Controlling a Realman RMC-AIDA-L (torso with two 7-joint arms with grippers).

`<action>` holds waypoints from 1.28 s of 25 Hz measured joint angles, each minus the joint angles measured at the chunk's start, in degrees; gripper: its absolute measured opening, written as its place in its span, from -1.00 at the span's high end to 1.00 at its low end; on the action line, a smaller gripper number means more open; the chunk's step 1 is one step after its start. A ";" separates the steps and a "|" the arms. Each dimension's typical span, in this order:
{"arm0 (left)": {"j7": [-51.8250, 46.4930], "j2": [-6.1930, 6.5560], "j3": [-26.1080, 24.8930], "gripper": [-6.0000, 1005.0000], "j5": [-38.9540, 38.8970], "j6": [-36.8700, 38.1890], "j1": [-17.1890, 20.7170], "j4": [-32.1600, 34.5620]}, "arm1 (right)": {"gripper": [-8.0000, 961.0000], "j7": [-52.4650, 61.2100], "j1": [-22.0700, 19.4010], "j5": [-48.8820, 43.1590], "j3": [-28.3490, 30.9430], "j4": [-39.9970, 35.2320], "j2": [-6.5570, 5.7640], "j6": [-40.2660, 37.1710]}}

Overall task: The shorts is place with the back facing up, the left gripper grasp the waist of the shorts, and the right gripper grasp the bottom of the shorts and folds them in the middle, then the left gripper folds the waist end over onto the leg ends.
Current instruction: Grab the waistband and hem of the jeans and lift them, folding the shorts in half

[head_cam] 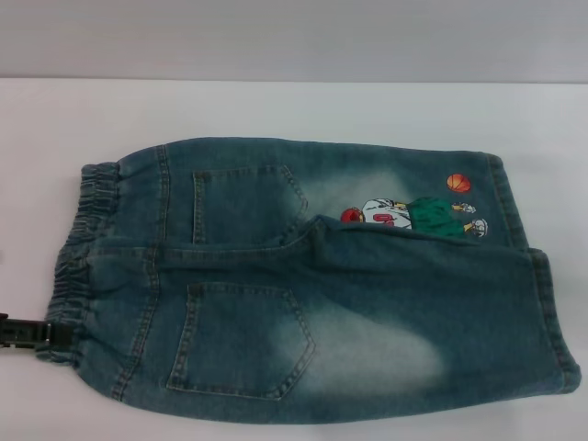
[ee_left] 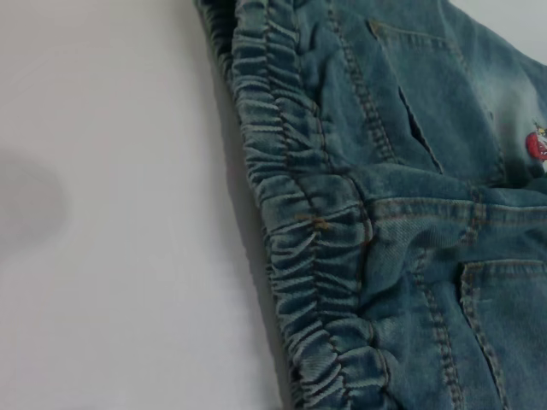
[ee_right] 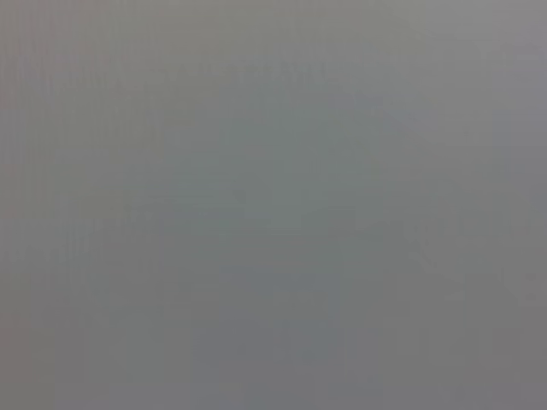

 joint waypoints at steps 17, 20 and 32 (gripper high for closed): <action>-0.37 0.10 -0.17 -0.58 0.37 0.26 -1.27 0.00 | -0.23 0.00 0.18 0.12 0.18 0.10 -0.10 0.71; -0.41 0.17 -0.26 -0.58 0.37 0.27 -1.28 0.00 | -0.23 0.00 0.18 0.11 0.19 0.07 -0.16 0.95; -0.58 0.35 -0.57 -0.58 0.98 -0.05 -1.06 0.00 | -0.23 0.00 0.38 0.00 0.27 0.00 -0.36 1.24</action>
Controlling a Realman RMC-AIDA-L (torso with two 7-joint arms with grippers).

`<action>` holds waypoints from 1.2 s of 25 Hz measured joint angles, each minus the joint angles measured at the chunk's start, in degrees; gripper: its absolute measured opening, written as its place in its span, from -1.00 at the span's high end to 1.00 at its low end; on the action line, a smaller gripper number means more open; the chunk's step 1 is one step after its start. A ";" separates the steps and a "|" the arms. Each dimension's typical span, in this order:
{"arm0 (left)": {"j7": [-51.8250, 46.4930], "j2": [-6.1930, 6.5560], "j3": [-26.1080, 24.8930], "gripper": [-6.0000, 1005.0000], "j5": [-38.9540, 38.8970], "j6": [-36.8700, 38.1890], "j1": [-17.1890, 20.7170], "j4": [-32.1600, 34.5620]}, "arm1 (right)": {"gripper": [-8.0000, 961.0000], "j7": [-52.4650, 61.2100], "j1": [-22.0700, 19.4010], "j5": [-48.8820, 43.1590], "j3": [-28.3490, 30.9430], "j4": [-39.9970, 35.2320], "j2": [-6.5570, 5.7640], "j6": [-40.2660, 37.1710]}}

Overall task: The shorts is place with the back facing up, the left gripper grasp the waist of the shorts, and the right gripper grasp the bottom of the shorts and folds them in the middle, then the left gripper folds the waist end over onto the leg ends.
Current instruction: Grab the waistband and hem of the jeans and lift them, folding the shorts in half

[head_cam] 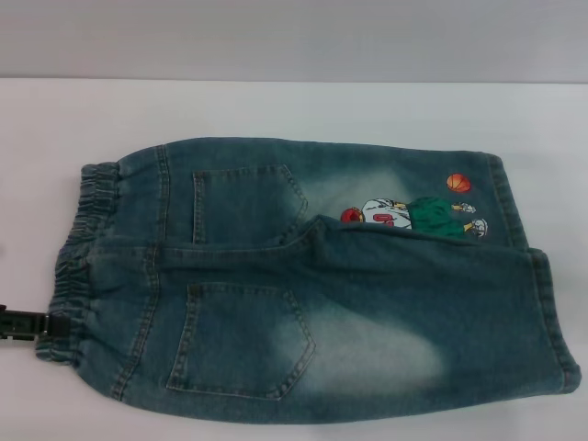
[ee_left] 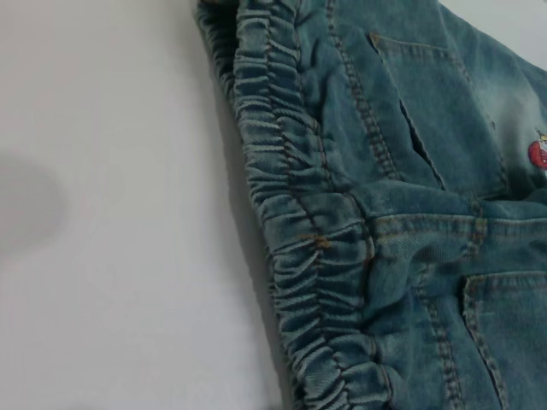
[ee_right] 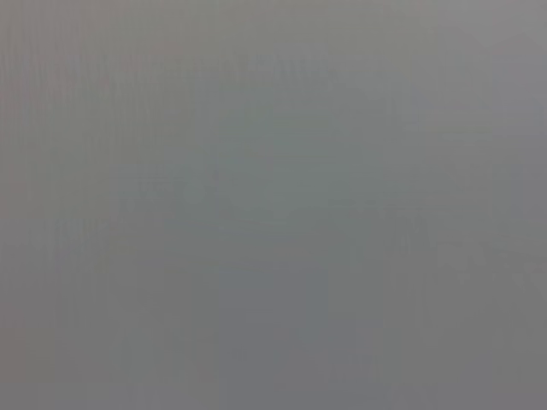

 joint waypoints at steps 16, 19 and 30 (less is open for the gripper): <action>-0.07 -0.23 0.47 -0.57 0.62 0.00 -0.18 -0.13 | -0.23 0.00 0.25 -0.01 0.00 0.01 0.01 0.16; -0.07 -0.27 0.42 -0.57 0.62 0.13 -0.20 -0.16 | -0.23 0.00 0.18 -0.01 0.00 0.01 0.01 0.18; 0.57 -0.35 0.03 -0.57 0.20 1.80 -0.90 -0.17 | -0.23 -0.05 0.17 0.01 0.00 -0.08 0.01 0.99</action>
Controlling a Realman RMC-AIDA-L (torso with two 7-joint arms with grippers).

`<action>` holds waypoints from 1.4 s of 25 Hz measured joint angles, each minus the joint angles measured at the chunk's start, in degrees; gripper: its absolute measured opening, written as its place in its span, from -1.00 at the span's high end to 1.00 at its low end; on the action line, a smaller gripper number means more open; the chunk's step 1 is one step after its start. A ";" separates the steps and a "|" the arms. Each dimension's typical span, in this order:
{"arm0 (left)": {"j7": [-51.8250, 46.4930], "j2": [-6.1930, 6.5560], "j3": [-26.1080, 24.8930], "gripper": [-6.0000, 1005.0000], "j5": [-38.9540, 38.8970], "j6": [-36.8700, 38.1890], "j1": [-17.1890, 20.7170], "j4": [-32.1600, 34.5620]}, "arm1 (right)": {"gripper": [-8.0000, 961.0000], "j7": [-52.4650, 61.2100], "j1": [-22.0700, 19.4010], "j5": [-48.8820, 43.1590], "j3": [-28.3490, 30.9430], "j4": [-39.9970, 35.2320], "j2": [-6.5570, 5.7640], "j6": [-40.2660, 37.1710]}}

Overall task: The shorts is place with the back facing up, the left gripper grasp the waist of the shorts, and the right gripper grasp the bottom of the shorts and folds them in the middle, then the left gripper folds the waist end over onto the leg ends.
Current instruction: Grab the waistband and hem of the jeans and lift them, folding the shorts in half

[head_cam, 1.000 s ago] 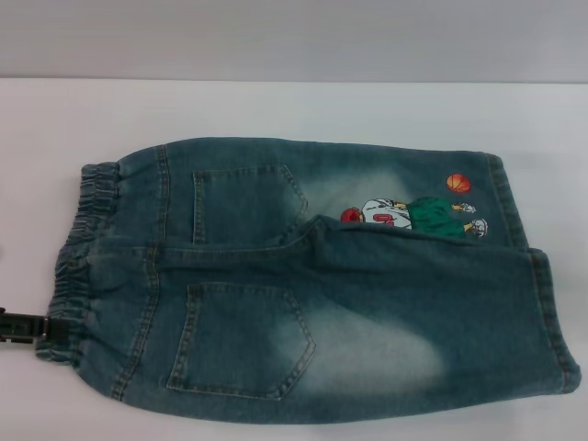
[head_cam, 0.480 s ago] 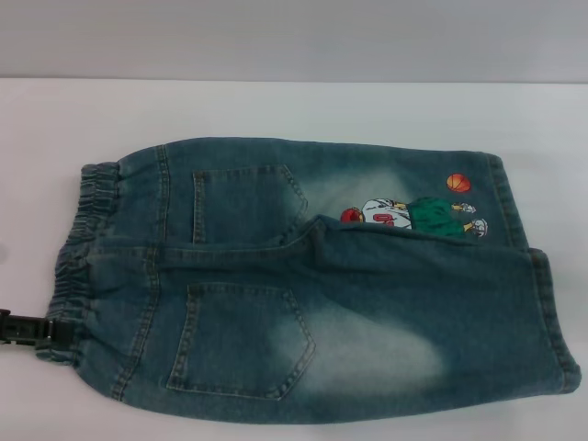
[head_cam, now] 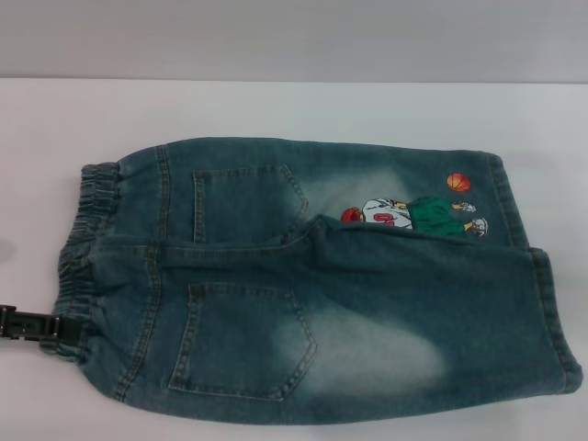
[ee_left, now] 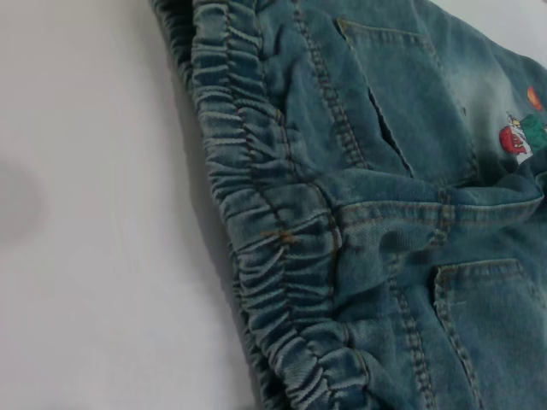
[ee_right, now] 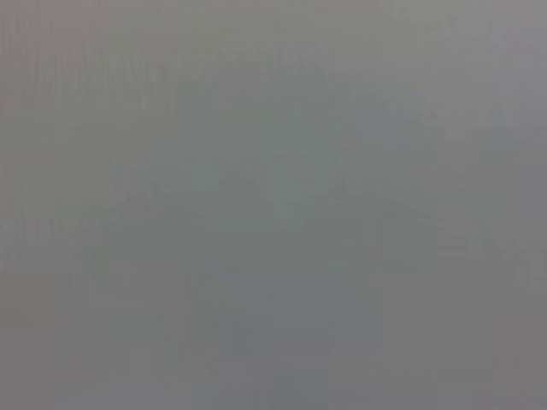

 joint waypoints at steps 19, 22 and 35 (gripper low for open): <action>0.84 -0.27 -0.70 -0.57 0.09 0.36 -1.46 -0.54 | -0.23 -0.04 0.01 0.34 0.00 0.00 -0.10 0.53; 0.81 -0.25 -0.69 -0.56 0.21 0.45 -1.14 -0.80 | -0.23 -0.04 0.10 0.34 0.00 0.01 -0.11 0.53; 0.91 -0.42 -0.80 -0.56 0.19 0.63 -0.84 -0.78 | -0.23 -0.04 0.36 0.10 0.00 0.01 -0.27 0.53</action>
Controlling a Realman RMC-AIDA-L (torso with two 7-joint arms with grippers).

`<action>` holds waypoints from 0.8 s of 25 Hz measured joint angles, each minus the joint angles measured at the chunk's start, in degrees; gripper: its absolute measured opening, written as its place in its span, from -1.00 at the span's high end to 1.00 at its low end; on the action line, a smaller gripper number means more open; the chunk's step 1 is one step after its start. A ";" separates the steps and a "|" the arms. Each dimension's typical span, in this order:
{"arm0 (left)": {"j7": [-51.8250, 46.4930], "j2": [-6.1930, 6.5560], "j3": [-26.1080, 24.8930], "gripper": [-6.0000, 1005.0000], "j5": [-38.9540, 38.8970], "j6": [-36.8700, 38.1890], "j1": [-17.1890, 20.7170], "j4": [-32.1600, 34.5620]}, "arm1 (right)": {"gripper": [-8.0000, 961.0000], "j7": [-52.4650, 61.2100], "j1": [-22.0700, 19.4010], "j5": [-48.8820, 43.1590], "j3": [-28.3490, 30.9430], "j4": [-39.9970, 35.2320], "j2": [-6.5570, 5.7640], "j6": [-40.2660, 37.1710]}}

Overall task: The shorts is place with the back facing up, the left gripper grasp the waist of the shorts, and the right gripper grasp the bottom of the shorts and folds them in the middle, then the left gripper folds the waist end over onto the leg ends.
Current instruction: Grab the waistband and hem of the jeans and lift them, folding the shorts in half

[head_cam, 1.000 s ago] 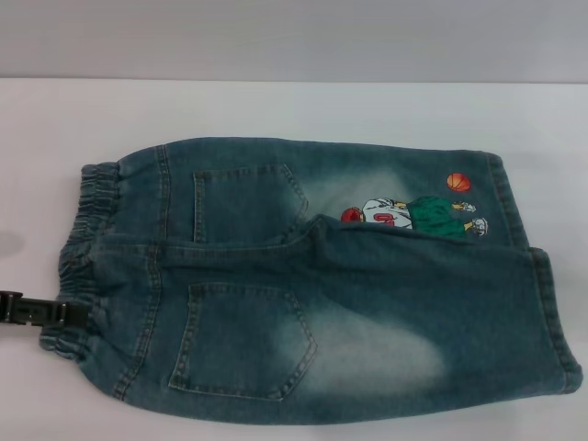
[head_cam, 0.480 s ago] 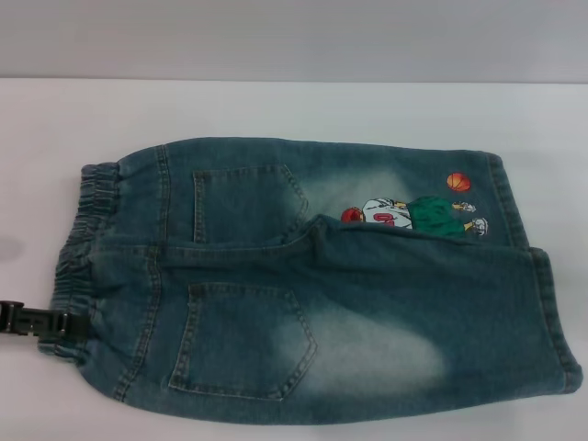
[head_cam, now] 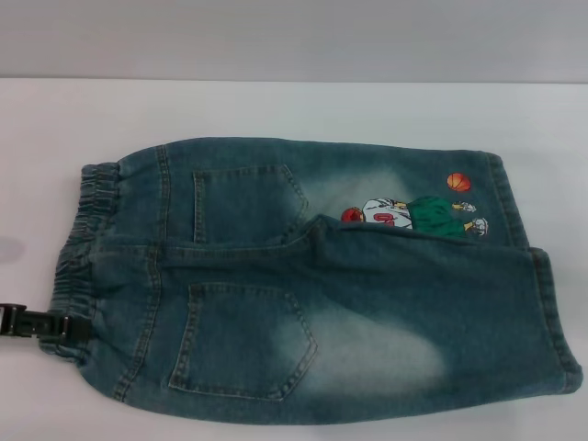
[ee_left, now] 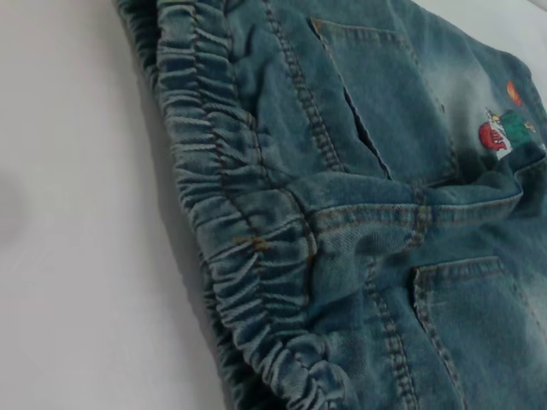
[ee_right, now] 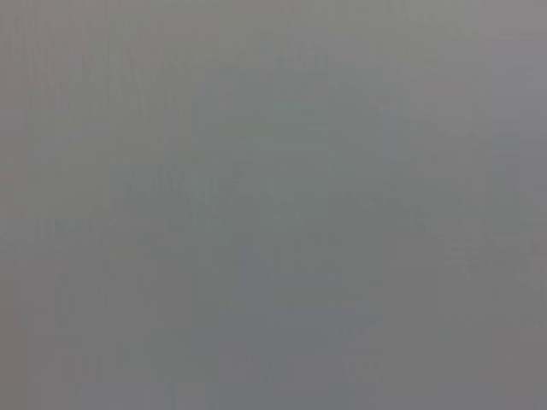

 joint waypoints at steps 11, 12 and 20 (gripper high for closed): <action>1.57 -0.38 0.70 -0.29 0.32 -1.77 -0.33 0.94 | -0.23 0.00 -0.03 0.23 0.00 0.10 0.00 0.05; 1.57 -0.38 0.63 -0.18 0.32 -1.98 -0.33 0.94 | -0.23 0.00 -0.03 0.23 0.00 0.10 0.00 0.05; 1.08 -0.28 0.72 0.37 0.31 -2.37 -0.52 0.85 | -0.23 -0.14 -0.04 0.33 0.00 0.13 0.00 0.05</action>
